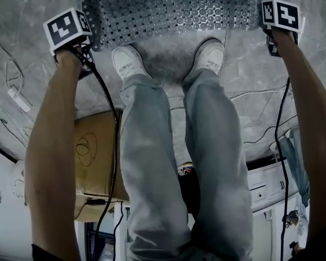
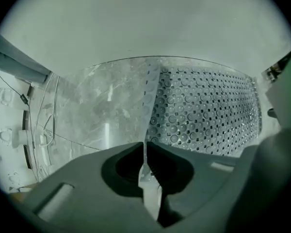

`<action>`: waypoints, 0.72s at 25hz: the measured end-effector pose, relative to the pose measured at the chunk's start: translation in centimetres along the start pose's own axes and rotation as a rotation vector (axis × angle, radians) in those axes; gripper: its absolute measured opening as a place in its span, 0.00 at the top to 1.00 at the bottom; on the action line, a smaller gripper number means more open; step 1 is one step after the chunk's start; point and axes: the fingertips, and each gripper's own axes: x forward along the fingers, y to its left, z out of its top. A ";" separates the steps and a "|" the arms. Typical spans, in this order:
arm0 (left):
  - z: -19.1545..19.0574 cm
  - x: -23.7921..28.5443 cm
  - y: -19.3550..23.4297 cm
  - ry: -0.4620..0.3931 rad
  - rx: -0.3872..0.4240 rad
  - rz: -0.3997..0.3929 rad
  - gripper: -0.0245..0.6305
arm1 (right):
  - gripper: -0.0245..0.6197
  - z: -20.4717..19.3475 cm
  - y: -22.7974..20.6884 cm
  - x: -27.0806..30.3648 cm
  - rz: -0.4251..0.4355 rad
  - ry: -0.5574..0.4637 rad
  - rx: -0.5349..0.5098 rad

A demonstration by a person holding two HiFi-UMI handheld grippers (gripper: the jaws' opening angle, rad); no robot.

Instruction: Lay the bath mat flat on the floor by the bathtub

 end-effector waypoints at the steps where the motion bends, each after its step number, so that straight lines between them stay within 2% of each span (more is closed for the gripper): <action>1: 0.1 -0.4 -0.2 0.000 -0.005 0.000 0.93 | 0.86 0.2 0.2 -0.3 0.004 -0.003 0.004; 3: 0.2 -1.2 -0.7 0.003 -0.024 -0.008 0.95 | 0.88 0.6 0.5 -1.0 0.012 -0.007 0.014; 18: -0.8 -6.4 -6.8 0.043 -0.121 -0.121 0.95 | 0.95 1.4 5.6 -5.4 0.098 -0.010 0.086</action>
